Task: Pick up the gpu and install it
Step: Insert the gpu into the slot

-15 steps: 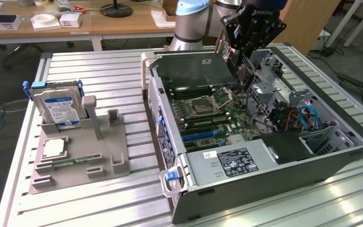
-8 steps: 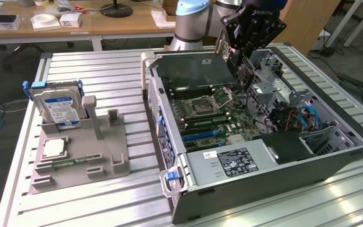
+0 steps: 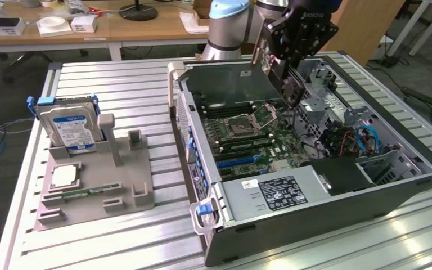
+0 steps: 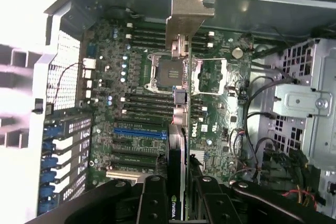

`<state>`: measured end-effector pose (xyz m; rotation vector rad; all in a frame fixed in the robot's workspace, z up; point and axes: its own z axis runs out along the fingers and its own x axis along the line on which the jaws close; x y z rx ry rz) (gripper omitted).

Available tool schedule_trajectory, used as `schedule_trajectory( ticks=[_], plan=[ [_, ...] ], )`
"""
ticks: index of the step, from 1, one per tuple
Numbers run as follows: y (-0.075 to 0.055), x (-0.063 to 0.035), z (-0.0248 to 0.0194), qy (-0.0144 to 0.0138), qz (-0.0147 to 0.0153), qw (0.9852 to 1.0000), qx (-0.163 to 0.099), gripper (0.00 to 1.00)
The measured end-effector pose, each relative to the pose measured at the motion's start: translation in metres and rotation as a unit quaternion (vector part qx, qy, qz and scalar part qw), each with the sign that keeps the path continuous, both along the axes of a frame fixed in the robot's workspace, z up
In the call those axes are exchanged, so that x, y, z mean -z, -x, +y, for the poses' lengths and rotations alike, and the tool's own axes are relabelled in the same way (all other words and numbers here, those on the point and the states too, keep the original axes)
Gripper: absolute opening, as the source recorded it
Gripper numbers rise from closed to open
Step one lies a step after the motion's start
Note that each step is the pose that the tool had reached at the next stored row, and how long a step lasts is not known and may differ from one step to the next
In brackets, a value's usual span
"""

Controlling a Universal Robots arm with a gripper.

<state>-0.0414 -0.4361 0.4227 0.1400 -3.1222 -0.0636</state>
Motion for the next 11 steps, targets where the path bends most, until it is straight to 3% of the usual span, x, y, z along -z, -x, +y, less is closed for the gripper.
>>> schedule_trajectory(
  ticks=[2, 5, 9, 11],
  plan=[
    [0.0, 0.0005, 0.0, -0.0004, 0.0, 0.9999, -0.014, 0.26],
    [0.0003, 0.0008, -0.0001, -0.0042, -0.0001, 0.9998, -0.019, 0.26],
    [0.0004, 0.0012, -0.0001, -0.0135, -0.0001, 0.9996, -0.025, 0.26],
    [0.0004, 0.0013, -0.0001, -0.0137, 0.0002, 0.9995, -0.029, 0.26]
  ],
)
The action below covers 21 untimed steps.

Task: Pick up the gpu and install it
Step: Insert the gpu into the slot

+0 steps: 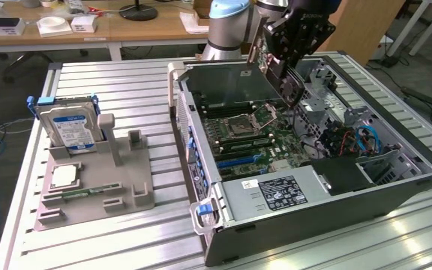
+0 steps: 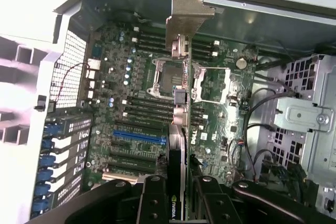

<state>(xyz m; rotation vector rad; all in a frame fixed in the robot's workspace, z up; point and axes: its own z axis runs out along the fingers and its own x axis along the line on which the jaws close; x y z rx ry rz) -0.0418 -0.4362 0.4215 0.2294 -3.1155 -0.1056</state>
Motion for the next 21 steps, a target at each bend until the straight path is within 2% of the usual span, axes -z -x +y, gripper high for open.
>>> schedule_trajectory(
  ticks=[5, 9, 19, 21],
  plan=[
    [0.0, 0.0, -0.0001, 0.0, 0.0001, 1.0, -0.006, 0.26],
    [-0.0001, 0.0, -0.0004, 0.0, 0.0001, 0.9998, -0.021, 0.26],
    [0.0001, 0.0004, -0.0007, -0.0001, 0.0001, 0.9975, -0.071, 0.26],
    [0.0008, 0.0009, -0.0008, -0.0018, 0.0, 0.9971, -0.077, 0.26]
  ],
)
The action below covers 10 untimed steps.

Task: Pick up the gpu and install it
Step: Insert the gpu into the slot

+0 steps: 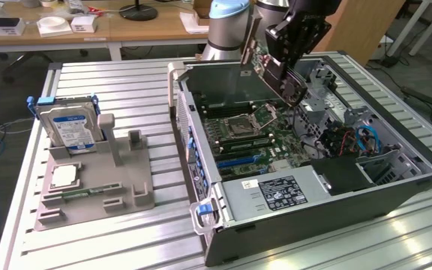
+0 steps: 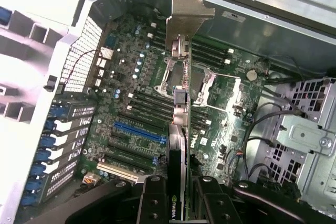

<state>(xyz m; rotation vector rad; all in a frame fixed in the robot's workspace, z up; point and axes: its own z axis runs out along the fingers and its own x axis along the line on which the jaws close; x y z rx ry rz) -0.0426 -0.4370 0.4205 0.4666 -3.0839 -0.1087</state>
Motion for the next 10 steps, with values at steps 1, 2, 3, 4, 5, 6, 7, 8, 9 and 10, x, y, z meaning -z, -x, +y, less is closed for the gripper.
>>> schedule_trajectory(
  ticks=[1, 2, 3, 4, 5, 6, 7, 8, 9, 10],
  plan=[
    [0.0, 0.0001, 0.0, -0.0003, 0.0, 1.0, -0.003, 0.26],
    [0.0001, 0.0003, 0.0001, -0.0006, 0.0, 1.0, -0.008, 0.26],
    [0.0001, 0.0005, 0.0, -0.0013, 0.0, 0.9999, -0.014, 0.26],
    [0.0001, 0.0006, 0.0, -0.002, 0.0, 0.9998, -0.019, 0.26],
    [0.0001, 0.0008, 0.0, -0.0028, 0.0, 0.9997, -0.025, 0.26],
    [0.0001, 0.001, 0.0, -0.0034, 0.0, 0.9995, -0.032, 0.26],
    [0.0001, 0.0011, 0.0, -0.0035, -0.0001, 0.9993, -0.037, 0.26],
    [0.0001, 0.0013, 0.0, -0.0036, 0.0, 0.999, -0.043, 0.26],
    [0.0001, 0.0015, 0.0, -0.0036, 0.0, 0.9987, -0.05, 0.26],
    [0.0001, 0.0016, 0.0, -0.0035, 0.0, 0.9985, -0.054, 0.26]
  ],
)
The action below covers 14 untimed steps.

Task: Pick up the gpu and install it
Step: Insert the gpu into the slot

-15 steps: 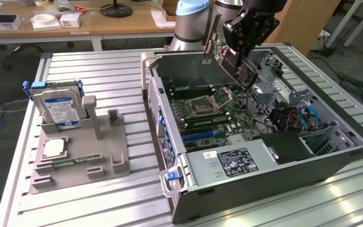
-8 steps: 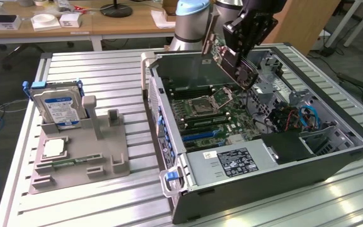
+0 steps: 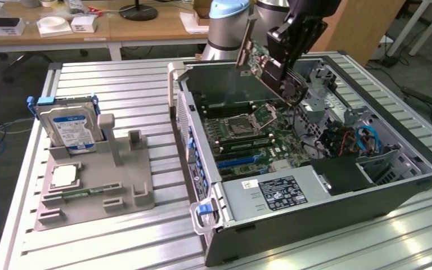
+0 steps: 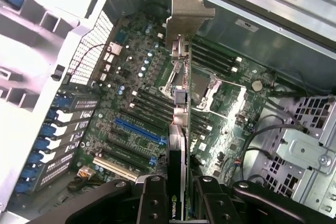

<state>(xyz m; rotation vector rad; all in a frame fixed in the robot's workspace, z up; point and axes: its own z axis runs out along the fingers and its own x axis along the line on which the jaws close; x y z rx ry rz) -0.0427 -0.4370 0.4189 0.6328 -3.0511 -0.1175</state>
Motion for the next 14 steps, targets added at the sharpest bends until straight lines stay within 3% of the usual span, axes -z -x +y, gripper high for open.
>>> schedule_trajectory(
  ticks=[9, 14],
  plan=[
    [0.0016, 0.0064, -0.0001, -0.0001, -0.0011, 0.9995, -0.03, 0.26],
    [0.0019, 0.0068, -0.0002, -0.0001, -0.0011, 0.9995, -0.032, 0.26]
  ],
)
